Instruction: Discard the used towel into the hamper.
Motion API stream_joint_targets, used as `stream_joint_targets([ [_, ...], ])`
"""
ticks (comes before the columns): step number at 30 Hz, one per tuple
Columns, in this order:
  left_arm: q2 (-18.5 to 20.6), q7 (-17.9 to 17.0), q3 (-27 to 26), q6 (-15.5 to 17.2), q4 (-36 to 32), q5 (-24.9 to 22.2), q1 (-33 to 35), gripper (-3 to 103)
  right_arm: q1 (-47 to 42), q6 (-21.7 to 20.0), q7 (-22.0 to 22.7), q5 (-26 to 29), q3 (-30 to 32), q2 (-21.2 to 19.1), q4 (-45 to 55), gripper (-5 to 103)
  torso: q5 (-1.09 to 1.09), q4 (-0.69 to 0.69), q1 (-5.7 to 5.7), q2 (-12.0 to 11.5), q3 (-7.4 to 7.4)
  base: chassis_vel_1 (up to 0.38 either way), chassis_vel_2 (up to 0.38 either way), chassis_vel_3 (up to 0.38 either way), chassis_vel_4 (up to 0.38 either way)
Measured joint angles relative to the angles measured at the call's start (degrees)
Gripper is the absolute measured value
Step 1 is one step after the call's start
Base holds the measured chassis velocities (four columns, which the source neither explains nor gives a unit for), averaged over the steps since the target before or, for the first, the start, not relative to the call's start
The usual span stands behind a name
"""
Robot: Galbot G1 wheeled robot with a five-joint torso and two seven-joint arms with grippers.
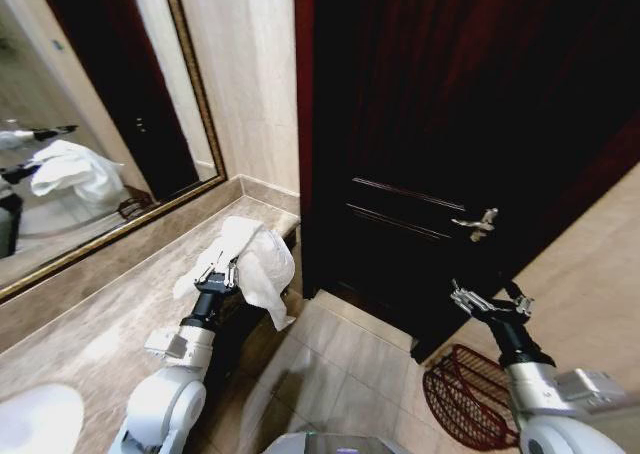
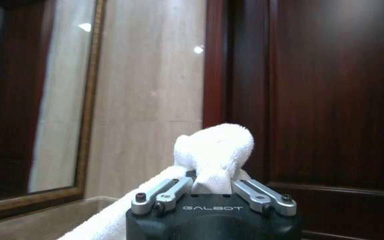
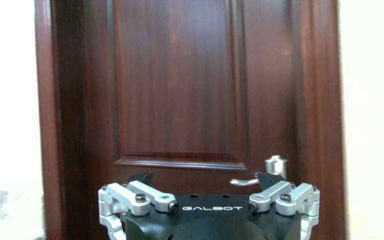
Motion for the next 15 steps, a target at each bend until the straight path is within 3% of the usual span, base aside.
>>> stream_joint_targets([
  [9,0.55,0.51,-1.02,-1.44,-0.51,0.19,0.46,9,0.92,-0.11,1.61,-0.12,0.08,-0.98,-0.55,100,0.0,-0.01,0.0,0.0,0.0,-0.101,-0.099,-0.105,-0.105],
  [15,0.26,0.77,-1.24,-2.96,-0.36,-0.06,1.79,9,1.47,0.91,1.4,-0.13,-0.67,0.69,-0.82,100,0.0,-0.01,0.0,0.0,0.0,-0.112,-0.102,-0.104,-0.109],
])
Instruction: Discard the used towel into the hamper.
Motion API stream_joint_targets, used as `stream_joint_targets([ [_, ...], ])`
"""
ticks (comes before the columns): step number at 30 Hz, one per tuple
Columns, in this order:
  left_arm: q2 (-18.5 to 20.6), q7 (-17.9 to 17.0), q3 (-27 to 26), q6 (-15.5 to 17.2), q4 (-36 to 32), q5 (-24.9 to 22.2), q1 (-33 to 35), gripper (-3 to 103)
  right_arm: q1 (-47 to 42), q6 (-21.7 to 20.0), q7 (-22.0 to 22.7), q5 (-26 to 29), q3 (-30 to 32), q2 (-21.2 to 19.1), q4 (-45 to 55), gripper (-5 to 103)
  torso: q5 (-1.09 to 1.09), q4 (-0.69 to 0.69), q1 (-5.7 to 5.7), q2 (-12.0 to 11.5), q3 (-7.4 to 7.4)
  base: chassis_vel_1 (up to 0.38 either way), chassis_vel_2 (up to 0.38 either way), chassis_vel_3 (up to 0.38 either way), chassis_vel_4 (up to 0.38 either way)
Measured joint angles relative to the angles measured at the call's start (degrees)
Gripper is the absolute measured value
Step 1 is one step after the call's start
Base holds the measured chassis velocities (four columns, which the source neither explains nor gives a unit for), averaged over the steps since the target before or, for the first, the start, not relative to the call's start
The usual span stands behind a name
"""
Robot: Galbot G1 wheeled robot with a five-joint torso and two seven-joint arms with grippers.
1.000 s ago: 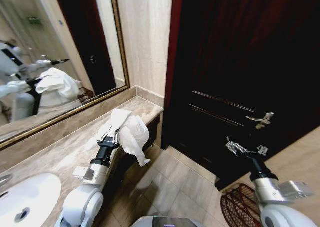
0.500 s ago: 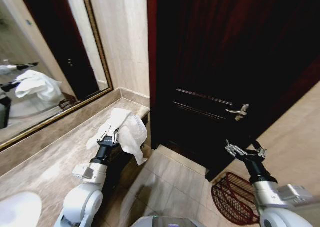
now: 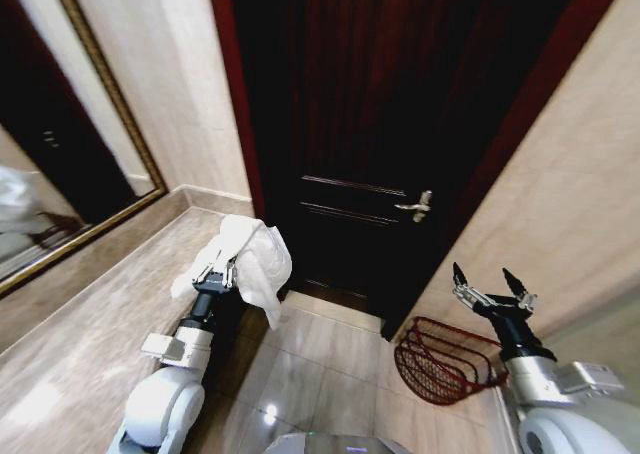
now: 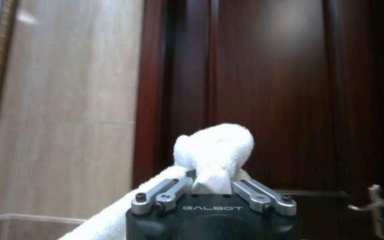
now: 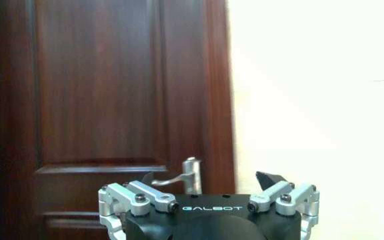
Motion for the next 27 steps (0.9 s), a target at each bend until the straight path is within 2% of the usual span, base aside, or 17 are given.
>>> stream_joint_targets([
  [9,1.1,0.27,-1.45,-0.79,-1.06,-2.65,0.49,9,1.81,-1.24,1.65,1.04,0.16,-0.06,-0.16,100,-0.01,0.02,0.0,0.0,0.0,-0.054,-0.047,-0.047,-0.058],
  [20,0.82,0.85,-0.7,-0.46,-1.15,-2.76,0.14,9,1.17,-0.34,1.44,1.11,0.29,0.03,-1.06,100,0.0,0.0,0.0,0.0,0.0,0.0,0.0,0.0,0.0],
  [27,0.46,1.26,-0.47,-1.25,0.09,-2.72,0.08,9,0.66,-1.45,1.19,-0.38,0.24,0.01,-0.78,100,-0.01,0.0,0.0,0.0,0.0,0.0,0.0,0.0,0.0],
])
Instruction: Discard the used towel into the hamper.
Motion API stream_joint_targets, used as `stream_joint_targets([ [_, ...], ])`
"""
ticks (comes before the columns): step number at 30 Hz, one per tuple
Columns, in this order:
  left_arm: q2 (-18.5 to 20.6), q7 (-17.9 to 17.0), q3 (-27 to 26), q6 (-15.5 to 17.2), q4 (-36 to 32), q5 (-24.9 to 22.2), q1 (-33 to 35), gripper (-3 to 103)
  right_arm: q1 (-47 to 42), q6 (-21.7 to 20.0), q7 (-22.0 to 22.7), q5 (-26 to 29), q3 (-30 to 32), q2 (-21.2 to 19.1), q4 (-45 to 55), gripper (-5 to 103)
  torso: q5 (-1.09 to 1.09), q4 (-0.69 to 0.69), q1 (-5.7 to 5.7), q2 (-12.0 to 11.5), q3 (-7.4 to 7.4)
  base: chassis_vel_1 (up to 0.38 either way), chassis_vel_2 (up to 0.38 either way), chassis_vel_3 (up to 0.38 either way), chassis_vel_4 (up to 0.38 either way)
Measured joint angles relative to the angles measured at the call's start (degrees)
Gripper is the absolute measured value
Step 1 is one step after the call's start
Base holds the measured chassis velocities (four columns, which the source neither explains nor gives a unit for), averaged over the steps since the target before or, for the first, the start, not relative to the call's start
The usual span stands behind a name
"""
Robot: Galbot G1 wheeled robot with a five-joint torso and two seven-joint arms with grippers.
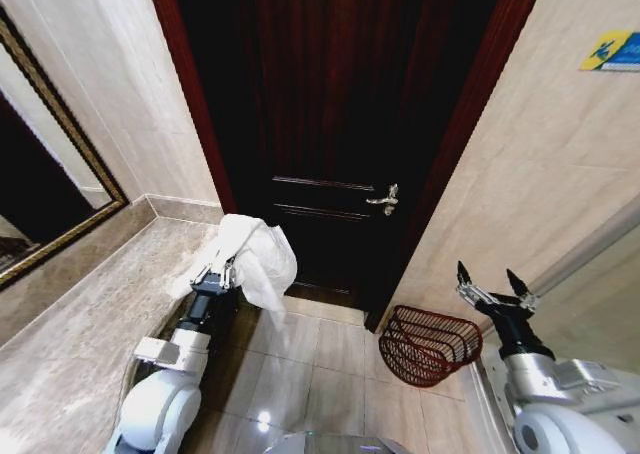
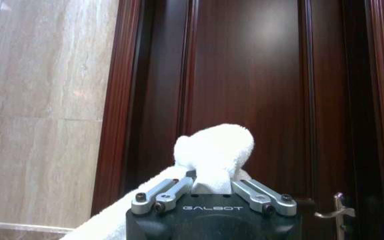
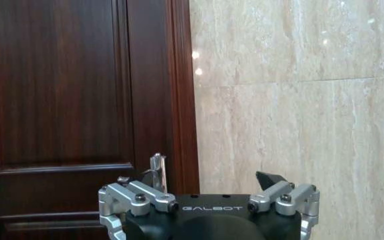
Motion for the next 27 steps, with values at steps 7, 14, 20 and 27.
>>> stream_joint_targets([
  [7,0.15,0.01,-0.63,-0.59,0.15,-0.6,0.35,9,0.78,-0.24,-0.3,-0.72,-0.46,0.2,-0.01,100,0.0,0.01,0.01,0.0,0.0,0.027,-0.029,-0.029,0.03],
  [14,-0.01,0.01,-0.5,-0.79,0.55,-0.58,0.31,9,0.92,-0.28,-0.36,-0.72,-0.52,0.19,-0.18,100,-0.01,0.0,-0.02,0.0,0.0,0.1,-0.106,-0.101,0.099],
  [20,-0.35,-0.08,-0.16,-1.16,1.8,-0.29,0.01,9,1.13,0.22,-1.79,-0.97,-0.37,0.05,-1.36,100,0.0,0.0,-0.03,0.02,-0.01,0.071,-0.058,-0.075,0.057],
  [27,-0.54,-0.25,-0.15,-1.45,2.17,-0.21,-0.03,9,1.91,0.29,-2.0,-1.15,-0.44,0.08,-1.46,100,0.0,0.01,0.01,0.01,0.0,0.0,0.0,0.0,0.0],
])
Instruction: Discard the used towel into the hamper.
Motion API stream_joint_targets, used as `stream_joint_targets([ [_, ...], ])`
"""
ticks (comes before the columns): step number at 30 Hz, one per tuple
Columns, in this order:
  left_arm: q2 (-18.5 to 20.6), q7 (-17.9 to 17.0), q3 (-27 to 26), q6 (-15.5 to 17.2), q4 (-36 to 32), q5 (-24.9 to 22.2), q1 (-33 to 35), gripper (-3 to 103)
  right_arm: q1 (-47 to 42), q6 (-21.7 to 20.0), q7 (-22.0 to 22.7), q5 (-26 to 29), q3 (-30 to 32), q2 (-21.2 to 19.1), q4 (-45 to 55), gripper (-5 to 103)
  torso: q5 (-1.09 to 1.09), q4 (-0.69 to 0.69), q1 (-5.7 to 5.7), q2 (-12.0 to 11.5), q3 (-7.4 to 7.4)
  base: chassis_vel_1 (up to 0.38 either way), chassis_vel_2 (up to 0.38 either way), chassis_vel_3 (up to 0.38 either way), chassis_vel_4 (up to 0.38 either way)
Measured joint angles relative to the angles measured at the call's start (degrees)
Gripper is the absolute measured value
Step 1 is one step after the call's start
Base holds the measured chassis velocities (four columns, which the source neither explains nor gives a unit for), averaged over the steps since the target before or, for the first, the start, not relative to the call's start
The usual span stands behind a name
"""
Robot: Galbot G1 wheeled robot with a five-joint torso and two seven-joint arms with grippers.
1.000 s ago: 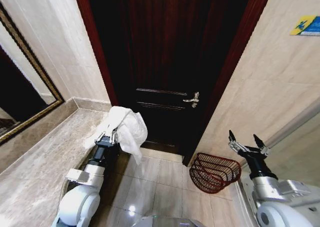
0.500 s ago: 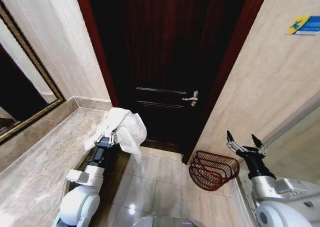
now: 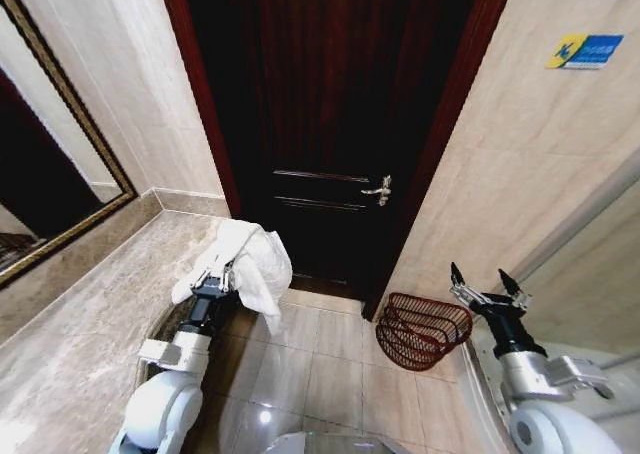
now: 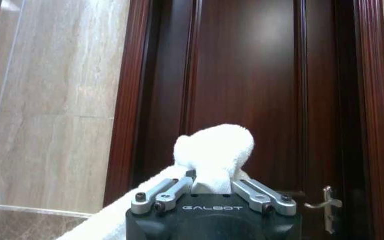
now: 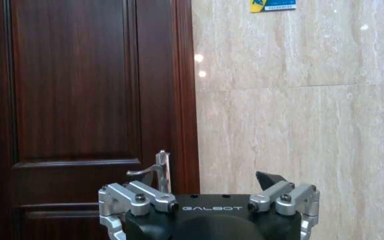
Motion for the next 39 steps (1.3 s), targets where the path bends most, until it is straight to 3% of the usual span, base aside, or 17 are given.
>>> stream_joint_targets([
  [26,-0.36,-0.07,0.1,-0.65,0.27,0.49,0.52,9,-0.14,-0.45,1.01,0.33,0.02,0.23,1.83,100,-0.01,-0.02,-0.04,-0.07,-0.04,-0.066,-0.068,-0.065,-0.073],
  [28,-0.52,-0.01,0.15,-1.05,0.56,0.52,0.63,9,-0.25,-0.44,1.02,0.3,-0.01,0.36,1.83,100,0.0,-0.06,-0.29,-0.59,-0.32,-0.091,-0.093,-0.104,-0.101],
  [39,-0.62,0.23,0.13,-1.9,1.22,0.63,0.64,9,-0.41,-0.14,0.91,0.26,-0.3,0.73,1.65,100,0.0,-0.02,-1.98,-4.15,-2.13,-0.025,-0.024,-0.01,-0.014],
])
